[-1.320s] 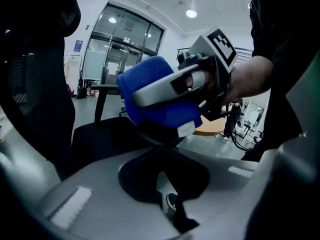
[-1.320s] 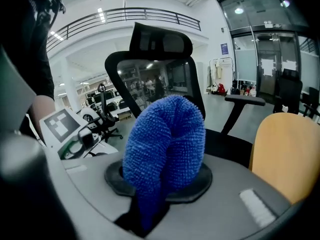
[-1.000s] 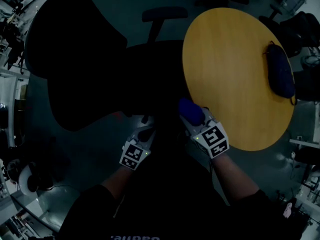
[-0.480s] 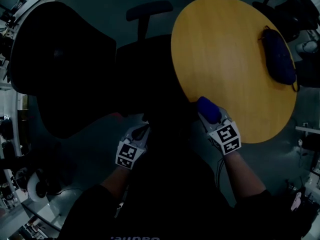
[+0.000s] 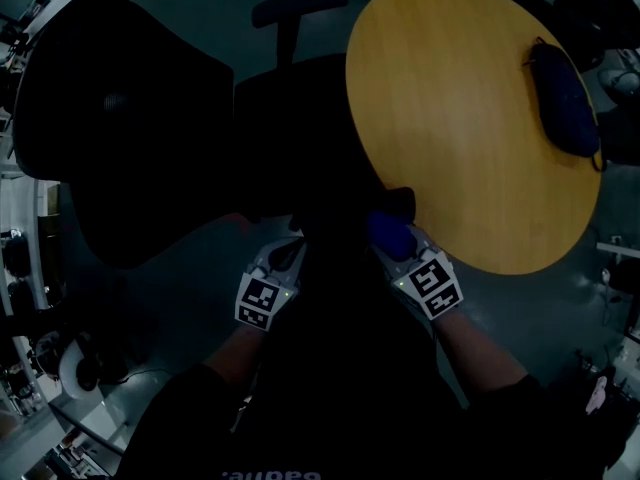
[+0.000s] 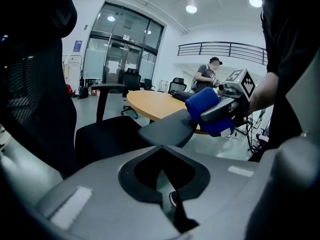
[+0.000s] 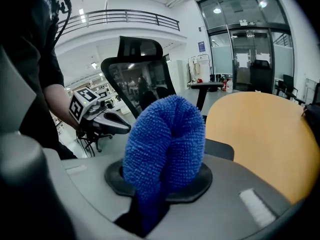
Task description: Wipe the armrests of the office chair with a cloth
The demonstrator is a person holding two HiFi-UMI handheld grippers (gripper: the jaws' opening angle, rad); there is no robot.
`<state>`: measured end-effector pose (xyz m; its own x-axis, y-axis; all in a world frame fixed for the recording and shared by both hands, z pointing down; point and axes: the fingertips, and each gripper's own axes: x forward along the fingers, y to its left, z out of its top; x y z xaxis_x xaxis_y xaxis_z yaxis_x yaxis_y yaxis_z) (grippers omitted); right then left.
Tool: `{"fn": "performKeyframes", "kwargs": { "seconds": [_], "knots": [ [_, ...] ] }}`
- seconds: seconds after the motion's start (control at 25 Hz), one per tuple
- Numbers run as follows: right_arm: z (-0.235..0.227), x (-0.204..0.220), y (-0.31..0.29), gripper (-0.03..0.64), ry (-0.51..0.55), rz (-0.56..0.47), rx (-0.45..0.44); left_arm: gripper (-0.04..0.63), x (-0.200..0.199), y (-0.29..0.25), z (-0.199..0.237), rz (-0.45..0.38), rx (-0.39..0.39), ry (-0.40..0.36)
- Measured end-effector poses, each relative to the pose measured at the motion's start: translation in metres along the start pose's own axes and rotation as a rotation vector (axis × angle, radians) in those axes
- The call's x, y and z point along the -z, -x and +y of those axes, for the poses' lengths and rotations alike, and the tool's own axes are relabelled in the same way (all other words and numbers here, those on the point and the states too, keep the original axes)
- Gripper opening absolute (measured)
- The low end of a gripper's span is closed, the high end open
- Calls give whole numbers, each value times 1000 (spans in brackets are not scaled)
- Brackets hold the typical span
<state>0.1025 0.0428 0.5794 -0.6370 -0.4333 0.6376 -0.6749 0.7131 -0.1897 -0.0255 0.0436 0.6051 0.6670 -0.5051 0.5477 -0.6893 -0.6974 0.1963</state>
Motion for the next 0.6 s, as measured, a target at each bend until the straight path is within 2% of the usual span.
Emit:
{"fn": "performKeyframes", "kwargs": {
  "seconds": [0.32,0.6],
  "knots": [
    [48,-10,-31,107,29,5,-75,15,2,9,-6,-11,44,-15],
    [73,-21,-52,107,48,6,-106,15,12,29,3,-17,37,-4]
  ]
}}
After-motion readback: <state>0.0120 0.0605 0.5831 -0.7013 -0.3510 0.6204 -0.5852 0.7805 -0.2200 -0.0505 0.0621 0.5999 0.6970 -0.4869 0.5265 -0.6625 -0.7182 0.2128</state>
